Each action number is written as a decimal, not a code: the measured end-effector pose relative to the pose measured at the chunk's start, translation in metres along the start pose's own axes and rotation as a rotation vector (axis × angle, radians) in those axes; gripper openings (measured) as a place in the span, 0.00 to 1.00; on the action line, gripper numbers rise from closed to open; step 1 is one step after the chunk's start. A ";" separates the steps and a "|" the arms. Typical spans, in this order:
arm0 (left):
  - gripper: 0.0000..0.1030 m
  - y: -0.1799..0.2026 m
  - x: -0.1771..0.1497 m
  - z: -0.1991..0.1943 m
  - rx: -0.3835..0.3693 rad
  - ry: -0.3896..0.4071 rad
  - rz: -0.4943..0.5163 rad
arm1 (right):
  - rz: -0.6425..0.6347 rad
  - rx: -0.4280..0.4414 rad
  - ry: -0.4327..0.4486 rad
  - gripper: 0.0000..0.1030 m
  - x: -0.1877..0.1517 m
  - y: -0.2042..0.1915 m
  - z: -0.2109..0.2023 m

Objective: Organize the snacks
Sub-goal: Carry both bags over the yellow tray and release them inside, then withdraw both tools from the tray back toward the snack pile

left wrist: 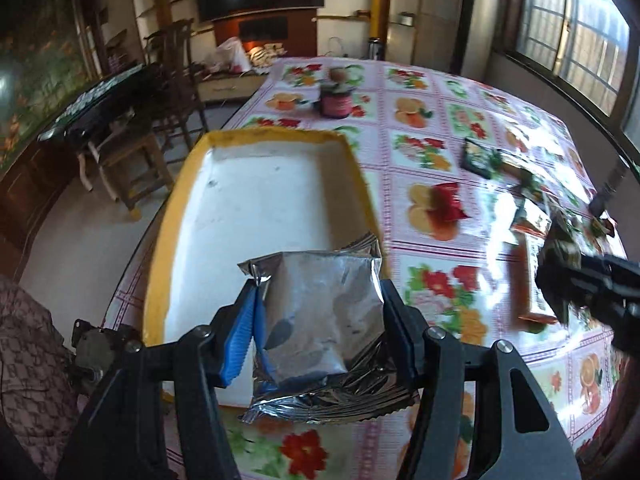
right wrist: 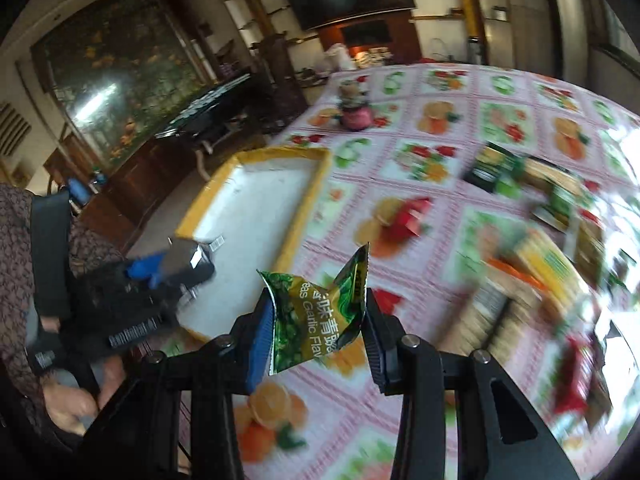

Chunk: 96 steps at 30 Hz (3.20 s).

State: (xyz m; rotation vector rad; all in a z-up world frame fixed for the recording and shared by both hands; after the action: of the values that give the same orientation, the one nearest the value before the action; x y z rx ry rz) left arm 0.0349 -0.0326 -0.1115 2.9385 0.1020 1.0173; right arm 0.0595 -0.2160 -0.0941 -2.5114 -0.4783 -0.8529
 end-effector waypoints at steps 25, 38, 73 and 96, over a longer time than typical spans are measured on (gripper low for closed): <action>0.59 -0.035 -0.001 0.048 0.045 -0.081 -0.040 | -0.117 0.082 -0.106 0.39 0.071 -0.057 0.123; 0.80 -0.039 -0.003 0.053 0.088 -0.087 -0.047 | -0.110 0.078 -0.138 0.47 0.068 -0.059 0.139; 0.89 -0.002 0.016 -0.059 0.121 0.163 -0.054 | 0.156 0.093 0.290 0.62 -0.014 0.025 -0.050; 0.91 0.040 0.013 -0.087 0.107 0.221 0.003 | 0.309 -0.010 0.535 0.78 -0.062 0.067 -0.105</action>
State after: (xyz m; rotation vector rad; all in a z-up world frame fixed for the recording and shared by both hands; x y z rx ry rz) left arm -0.0065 -0.0708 -0.0334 2.9074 0.1618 1.3765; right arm -0.0073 -0.3374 -0.0783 -2.1556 0.0873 -1.3293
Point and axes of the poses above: each gripper's, at about its wrist camera, not at the fingertips, and z roughly the way its jaws point, y to its right, x to its top, the point moved 1 cm from there along z, roughly the way its jaws point, and after that the axes turned 4 degrees about -z, right-handed, at the moved point
